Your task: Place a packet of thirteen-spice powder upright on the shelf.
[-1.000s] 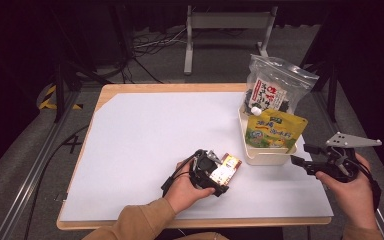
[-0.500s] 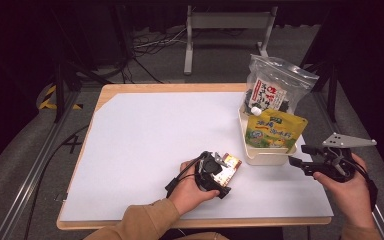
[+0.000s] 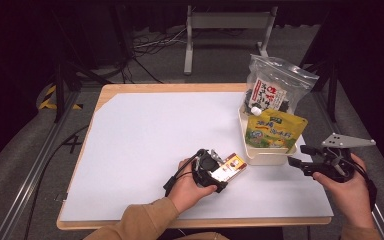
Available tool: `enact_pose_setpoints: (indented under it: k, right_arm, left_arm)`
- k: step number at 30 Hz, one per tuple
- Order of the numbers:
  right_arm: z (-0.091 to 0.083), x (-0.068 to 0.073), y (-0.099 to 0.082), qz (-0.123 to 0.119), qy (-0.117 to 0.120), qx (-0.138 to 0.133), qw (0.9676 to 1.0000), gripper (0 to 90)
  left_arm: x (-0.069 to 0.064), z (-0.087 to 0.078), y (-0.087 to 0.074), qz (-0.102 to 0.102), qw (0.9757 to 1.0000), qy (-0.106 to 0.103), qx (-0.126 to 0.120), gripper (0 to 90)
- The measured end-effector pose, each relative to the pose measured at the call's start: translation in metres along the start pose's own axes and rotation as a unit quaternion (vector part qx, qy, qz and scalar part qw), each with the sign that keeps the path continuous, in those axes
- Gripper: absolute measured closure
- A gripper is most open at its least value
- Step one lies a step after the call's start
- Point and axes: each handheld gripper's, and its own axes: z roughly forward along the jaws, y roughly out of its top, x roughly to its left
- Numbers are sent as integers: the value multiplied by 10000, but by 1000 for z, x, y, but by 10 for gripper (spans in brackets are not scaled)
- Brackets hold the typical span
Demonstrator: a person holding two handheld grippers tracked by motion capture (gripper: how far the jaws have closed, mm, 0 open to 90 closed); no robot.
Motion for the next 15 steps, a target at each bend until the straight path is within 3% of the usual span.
enact_pose_setpoints:
  k: [8, 15]
  right_arm:
    - [1, 1, 1, -27, 79, 63, 9999, 391]
    - [2, 7, 6, -109, 213, 105, 9997, 430]
  left_arm:
    - [2, -8, -5, 54, 9999, -117, -79, 322]
    - [1, -28, -11, 99, 9994, -118, -307, 325]
